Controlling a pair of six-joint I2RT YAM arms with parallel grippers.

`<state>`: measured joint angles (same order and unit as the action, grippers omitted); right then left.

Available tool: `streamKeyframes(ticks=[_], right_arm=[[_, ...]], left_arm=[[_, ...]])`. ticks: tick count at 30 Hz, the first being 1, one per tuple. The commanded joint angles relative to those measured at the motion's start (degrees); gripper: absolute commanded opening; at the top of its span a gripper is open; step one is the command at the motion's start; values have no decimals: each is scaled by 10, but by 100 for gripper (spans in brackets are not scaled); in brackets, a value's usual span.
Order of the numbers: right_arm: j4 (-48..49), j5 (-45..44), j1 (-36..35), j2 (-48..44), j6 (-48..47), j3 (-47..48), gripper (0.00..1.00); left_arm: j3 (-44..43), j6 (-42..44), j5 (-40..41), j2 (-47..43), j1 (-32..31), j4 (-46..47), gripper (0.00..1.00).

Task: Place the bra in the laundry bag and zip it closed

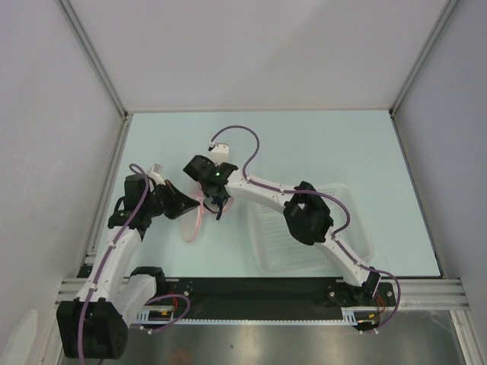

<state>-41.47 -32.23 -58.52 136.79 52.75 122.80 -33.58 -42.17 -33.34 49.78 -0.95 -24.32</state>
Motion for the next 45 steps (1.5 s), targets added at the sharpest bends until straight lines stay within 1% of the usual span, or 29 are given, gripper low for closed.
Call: streamKeyframes(ticks=[1,4,6,8,9,10,12,13,15,16,17,18,22,25,28,34,35,37,38,40,43,45], right_arm=[[25,-5,3,-23,-62,-23,43],[28,25,2,-43,-91,-36,55],[48,51,2,-59,-109,-63,61],[53,66,2,-78,-119,-76,67],[56,73,1,-86,-134,-81,71],[60,88,1,-98,-139,-85,72],[64,102,2,-108,-161,-92,80],[57,110,2,-117,-166,-92,80],[59,117,3,-132,-182,-101,86],[62,134,5,-138,-200,-106,86],[62,143,5,-149,-209,-107,89],[56,151,6,-153,-216,-107,92],[56,193,8,-180,-257,-119,99],[42,236,16,-181,-271,-114,100],[47,242,17,-184,-281,-127,100],[51,217,14,-200,-291,-139,99],[51,214,14,-204,-296,-142,97],[46,215,15,-216,-308,-143,95],[46,219,17,-219,-310,-146,93],[46,226,19,-229,-318,-157,91],[60,246,32,-251,-311,-191,82],[96,289,42,-273,-308,-222,66]], left_arm=[[-30,-36,6,30,2,47,0],[-40,-39,6,55,5,62,0],[-51,-35,6,72,6,65,0],[-57,-34,11,73,8,66,0],[-58,-32,13,73,8,64,0],[-61,-26,18,74,8,63,0],[-63,-20,18,76,8,54,0],[-62,-17,20,76,8,54,0],[-59,-16,21,76,8,52,0],[-54,-15,20,76,8,52,0],[-53,-14,21,74,23,52,0],[-52,-13,20,73,24,50,0],[-50,-2,33,66,30,37,0],[-47,1,36,60,36,30,0],[-46,4,36,56,36,29,0],[-46,13,49,46,37,17,0],[-47,15,51,45,39,14,0],[-49,18,54,44,39,10,0],[-49,18,53,43,39,10,0],[-47,18,54,43,39,9,0],[-40,19,53,42,39,9,0],[-36,18,54,40,39,11,0]])
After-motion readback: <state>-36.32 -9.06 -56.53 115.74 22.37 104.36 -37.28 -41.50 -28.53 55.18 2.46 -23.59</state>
